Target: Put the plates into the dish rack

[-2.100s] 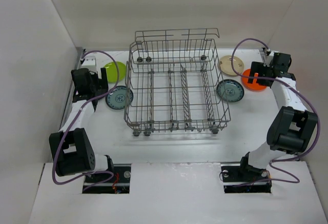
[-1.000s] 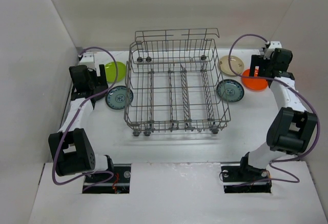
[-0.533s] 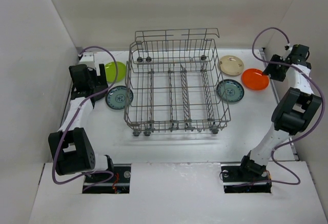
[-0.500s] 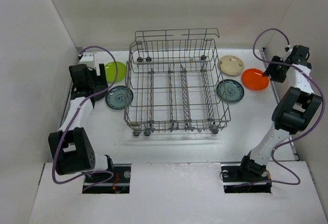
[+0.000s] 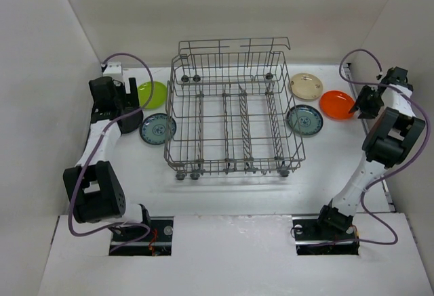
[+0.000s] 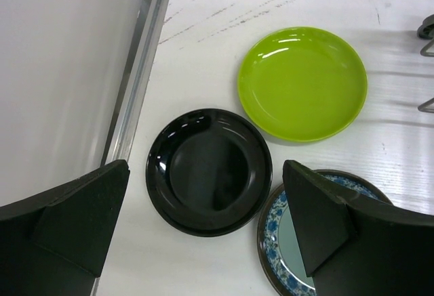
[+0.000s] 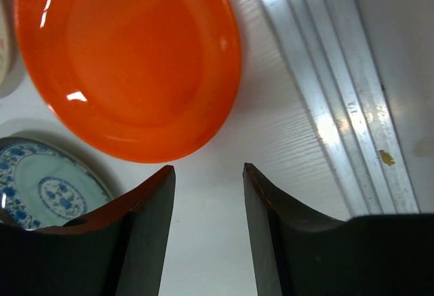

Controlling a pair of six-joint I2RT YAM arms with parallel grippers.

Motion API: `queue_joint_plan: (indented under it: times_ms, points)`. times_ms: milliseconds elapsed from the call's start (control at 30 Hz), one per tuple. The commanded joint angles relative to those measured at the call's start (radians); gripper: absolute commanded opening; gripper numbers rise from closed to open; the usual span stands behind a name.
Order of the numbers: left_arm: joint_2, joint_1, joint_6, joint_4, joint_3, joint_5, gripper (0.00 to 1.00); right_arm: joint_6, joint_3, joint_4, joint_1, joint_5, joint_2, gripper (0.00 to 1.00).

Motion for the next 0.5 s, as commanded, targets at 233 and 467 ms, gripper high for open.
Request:
queue_joint_plan:
  times_ms: [233, 467]
  points:
    - [0.066, 0.002, 0.005, -0.034, 0.150, 0.014, 1.00, -0.025, 0.114, 0.007, -0.030, 0.063, 0.075, 0.49]
    - [0.089, -0.014, 0.007, -0.060, 0.194, 0.006, 1.00, -0.022, 0.201, 0.008, -0.025, 0.079, 0.158, 0.43]
